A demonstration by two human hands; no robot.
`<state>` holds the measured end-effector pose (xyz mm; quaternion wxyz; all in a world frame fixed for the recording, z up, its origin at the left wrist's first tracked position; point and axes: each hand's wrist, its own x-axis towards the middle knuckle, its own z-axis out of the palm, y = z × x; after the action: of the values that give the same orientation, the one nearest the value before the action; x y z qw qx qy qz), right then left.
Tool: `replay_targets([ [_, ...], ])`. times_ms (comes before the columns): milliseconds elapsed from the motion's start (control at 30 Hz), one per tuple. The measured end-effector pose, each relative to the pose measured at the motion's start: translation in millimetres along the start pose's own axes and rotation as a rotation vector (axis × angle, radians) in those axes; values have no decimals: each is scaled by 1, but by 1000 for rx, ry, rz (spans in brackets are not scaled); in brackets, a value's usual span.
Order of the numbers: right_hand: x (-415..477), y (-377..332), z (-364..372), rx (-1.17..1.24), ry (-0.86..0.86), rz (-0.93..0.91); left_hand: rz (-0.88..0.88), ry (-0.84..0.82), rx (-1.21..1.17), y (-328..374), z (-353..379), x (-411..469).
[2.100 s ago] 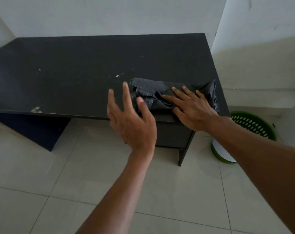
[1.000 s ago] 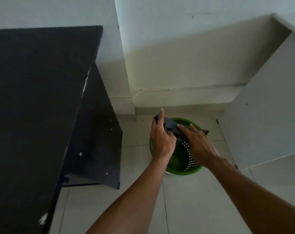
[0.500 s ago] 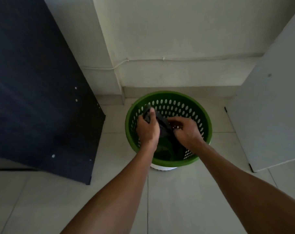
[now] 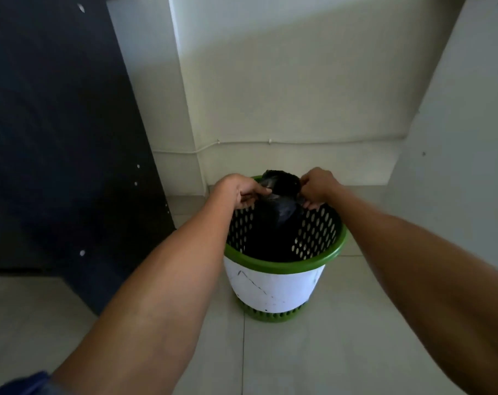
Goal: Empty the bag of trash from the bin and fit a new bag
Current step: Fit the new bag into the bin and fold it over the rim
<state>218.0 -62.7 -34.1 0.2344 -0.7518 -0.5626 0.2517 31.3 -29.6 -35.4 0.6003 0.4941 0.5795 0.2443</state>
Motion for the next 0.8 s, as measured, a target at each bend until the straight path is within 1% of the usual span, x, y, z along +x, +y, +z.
replay_targets([
  [67, -6, -4, -10, 54, 138, -2, -14, -39, -18, 9, -2, -14],
  [133, -14, -6, -13, 33, 296, -43, -22, -49, -42, 4, -4, -21],
  [167, -17, -8, -14, 20, 324, -64, -23, -38, -71, 1, -7, -25],
  [233, -21, -12, -14, 47, 275, -74, -18, 0, -113, -4, -13, -31],
  [333, -31, -18, -17, 331, 95, 11, 13, -25, -214, -8, -20, -32],
  [367, -35, -19, -16, 372, 31, 9, 23, -51, -278, -9, -21, -31],
  [433, -41, -18, -11, 349, -80, -16, 22, -111, -368, -11, -21, -28],
  [533, -43, -14, 0, 203, -193, -67, -14, -221, -363, -15, -13, -31],
  [600, -38, -10, 6, 66, -199, -119, -25, -230, -298, -15, -9, -30],
  [667, -31, -10, 8, 27, -159, -134, -21, -164, -276, -14, -7, -26],
  [733, -25, -10, 5, 26, -75, -129, -10, -82, -311, -14, -6, -19],
  [800, -20, -9, -1, -15, 44, -124, -18, -1, -367, -17, -9, -12],
])
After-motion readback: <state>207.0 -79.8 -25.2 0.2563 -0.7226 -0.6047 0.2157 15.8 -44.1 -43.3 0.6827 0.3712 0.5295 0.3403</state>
